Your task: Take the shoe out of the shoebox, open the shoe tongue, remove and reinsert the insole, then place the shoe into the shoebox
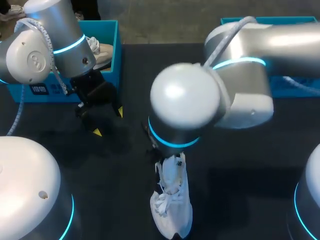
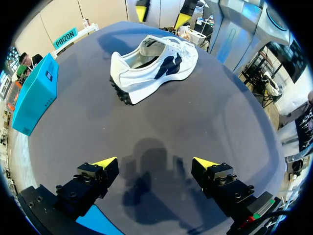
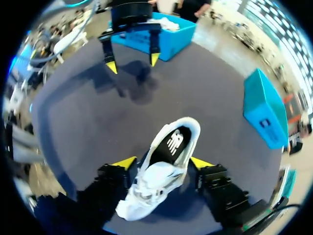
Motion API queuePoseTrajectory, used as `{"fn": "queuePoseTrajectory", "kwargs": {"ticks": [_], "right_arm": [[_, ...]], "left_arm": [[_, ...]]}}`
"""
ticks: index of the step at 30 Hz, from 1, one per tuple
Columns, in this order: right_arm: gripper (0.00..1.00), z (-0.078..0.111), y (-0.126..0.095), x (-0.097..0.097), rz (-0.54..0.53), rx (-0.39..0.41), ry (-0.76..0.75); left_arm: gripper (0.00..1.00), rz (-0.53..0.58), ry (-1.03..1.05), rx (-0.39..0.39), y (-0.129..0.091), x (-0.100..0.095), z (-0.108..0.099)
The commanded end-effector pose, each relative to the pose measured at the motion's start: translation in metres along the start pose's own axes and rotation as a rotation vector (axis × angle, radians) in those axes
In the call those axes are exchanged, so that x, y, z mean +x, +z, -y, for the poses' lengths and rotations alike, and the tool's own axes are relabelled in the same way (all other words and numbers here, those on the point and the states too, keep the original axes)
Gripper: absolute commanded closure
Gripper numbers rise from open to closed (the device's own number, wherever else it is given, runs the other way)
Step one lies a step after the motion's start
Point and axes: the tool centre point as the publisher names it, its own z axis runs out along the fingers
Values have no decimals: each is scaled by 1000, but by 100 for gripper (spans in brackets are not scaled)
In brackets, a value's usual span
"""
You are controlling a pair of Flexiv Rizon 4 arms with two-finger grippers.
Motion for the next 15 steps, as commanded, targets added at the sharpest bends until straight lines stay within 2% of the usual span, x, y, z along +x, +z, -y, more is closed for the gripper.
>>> {"fn": "queuePoseTrajectory", "kwargs": {"ticks": [1,3,4,15], "right_arm": [[0,-3,-7,-28,-196,21,-231],[0,-3,-11,-32,-301,11,-371],[0,-1,-13,-35,-394,14,-433],[0,-1,-13,-35,-394,14,-433]], "left_arm": [[0,-1,0,-3,0,0,0],[0,-1,0,-3,0,0,0],[0,-1,0,-3,0,0,0],[0,-1,0,-3,0,0,0]]}}
